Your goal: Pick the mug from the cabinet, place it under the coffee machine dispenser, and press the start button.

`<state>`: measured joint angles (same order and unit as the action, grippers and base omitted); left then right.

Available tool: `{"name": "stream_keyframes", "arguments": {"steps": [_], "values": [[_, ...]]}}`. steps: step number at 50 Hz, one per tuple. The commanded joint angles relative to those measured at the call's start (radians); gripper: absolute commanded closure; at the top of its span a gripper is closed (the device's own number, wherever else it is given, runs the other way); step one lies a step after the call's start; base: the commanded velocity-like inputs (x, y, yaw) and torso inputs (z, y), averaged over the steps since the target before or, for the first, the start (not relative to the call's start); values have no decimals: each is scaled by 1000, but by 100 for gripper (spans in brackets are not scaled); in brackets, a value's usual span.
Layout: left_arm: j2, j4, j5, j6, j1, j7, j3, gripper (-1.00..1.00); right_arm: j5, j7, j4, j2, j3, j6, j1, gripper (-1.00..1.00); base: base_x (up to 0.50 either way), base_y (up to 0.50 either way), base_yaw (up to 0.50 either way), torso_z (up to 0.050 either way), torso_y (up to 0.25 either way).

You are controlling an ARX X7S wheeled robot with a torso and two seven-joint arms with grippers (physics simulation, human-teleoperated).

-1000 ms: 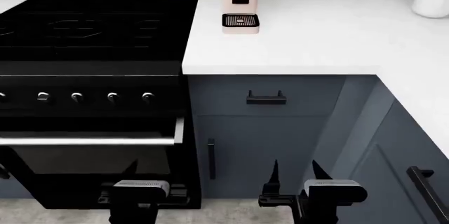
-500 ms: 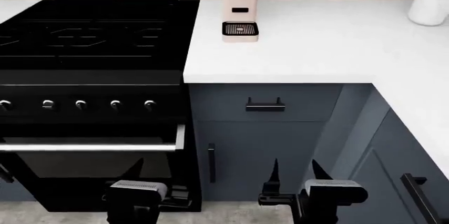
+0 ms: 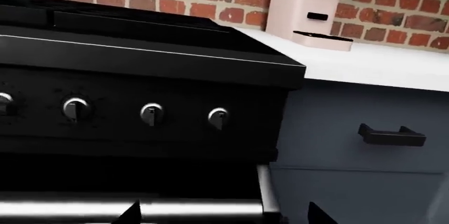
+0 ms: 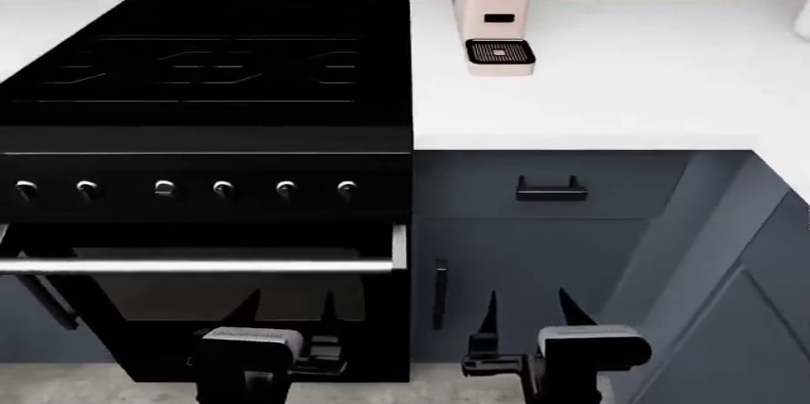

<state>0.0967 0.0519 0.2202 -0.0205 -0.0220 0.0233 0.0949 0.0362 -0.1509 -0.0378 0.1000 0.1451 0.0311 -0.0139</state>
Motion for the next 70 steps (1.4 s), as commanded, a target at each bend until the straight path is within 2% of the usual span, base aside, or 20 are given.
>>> {"name": "stream_keyframes", "arguments": {"steps": [1, 6, 7, 9, 11, 12, 14, 15, 17, 18, 19, 21, 24, 25, 29, 32, 46, 70], "values": [[13, -1, 60, -69, 11, -5, 9, -100, 5, -9, -2, 12, 21, -5, 1, -100, 0, 500, 0, 0, 0], [1, -82, -18, 113, 56, -50, -12, -100, 26, -2, 13, 18, 23, -12, 3, -100, 2, 485, 0, 0, 0], [6, -82, -14, 117, 82, -59, -26, -100, 41, 8, 27, 22, 20, -5, 5, -100, 0, 0, 0, 0, 0], [44, -30, 18, 65, 204, -76, -74, -100, 30, -2, 210, 56, 7, -76, 7, -100, 0, 0, 0, 0, 0], [99, 2, 85, -146, 401, -100, -109, -100, 57, 5, 510, 119, -35, -317, -65, -100, 0, 0, 0, 0, 0], [119, -54, 77, -221, 551, -129, -118, -100, 91, 6, 660, 161, -75, -467, -186, -100, 0, 0, 0, 0, 0], [137, -291, 19, -248, 850, -146, -94, -100, 147, 13, 942, 233, -128, -767, -486, -100, 0, 0, 0, 0, 0], [141, -441, -19, -231, 983, -130, -60, -100, 180, 35, 932, 252, -138, -917, -636, -100, 0, 0, 0, 0, 0], [125, -741, -108, -110, 1235, -92, 19, -100, 249, 100, 703, 225, -174, -1217, -936, -100, 0, 0, 0, 0, 0], [99, -891, -153, 29, 1374, -97, 55, -100, 244, 121, 553, 226, -146, -1359, -1086, -100, 0, 0, 0, 0, 0], [84, -1041, -179, 69, 1436, -125, 73, -100, 230, 133, 403, 220, -124, -1323, -1236, -100, 0, 0, 0, 0, 0], [82, -1341, -204, -3, 1425, -166, 83, -100, 205, 154, 103, 202, -86, -1257, -1536, -100, 0, 0, 0, 0, 0], [81, -1361, -199, -62, 1419, -191, 61, -100, 187, 198, -303, 168, -54, -1155, -1986, -100, 0, 0, 0, 0, 0], [79, -1361, -198, -71, 1419, -186, 55, -100, 180, 203, -388, 159, -51, -1121, -2057, -100, 0, 0, 0, 0, 0], [78, -1361, -200, -99, 1420, -168, 40, -100, 153, 216, -660, 138, -34, -987, -2154, -100, 0, 0, 0, 0, 0], [77, -1361, -201, -102, 1419, -150, 29, -100, 144, 213, -753, 133, -34, -939, -2193, -100, 0, 0, 0, 0, 0], [79, -1361, -205, -80, 1430, -97, -6, -100, 130, 234, -669, 146, 16, -967, -2144, -100, 0, 0, 0, 0, 0], [84, -1360, -216, -34, 1445, -75, -30, -100, 140, 230, -649, 151, 16, -994, -2112, -100, 493, 0, 0, 0, 0]]}}
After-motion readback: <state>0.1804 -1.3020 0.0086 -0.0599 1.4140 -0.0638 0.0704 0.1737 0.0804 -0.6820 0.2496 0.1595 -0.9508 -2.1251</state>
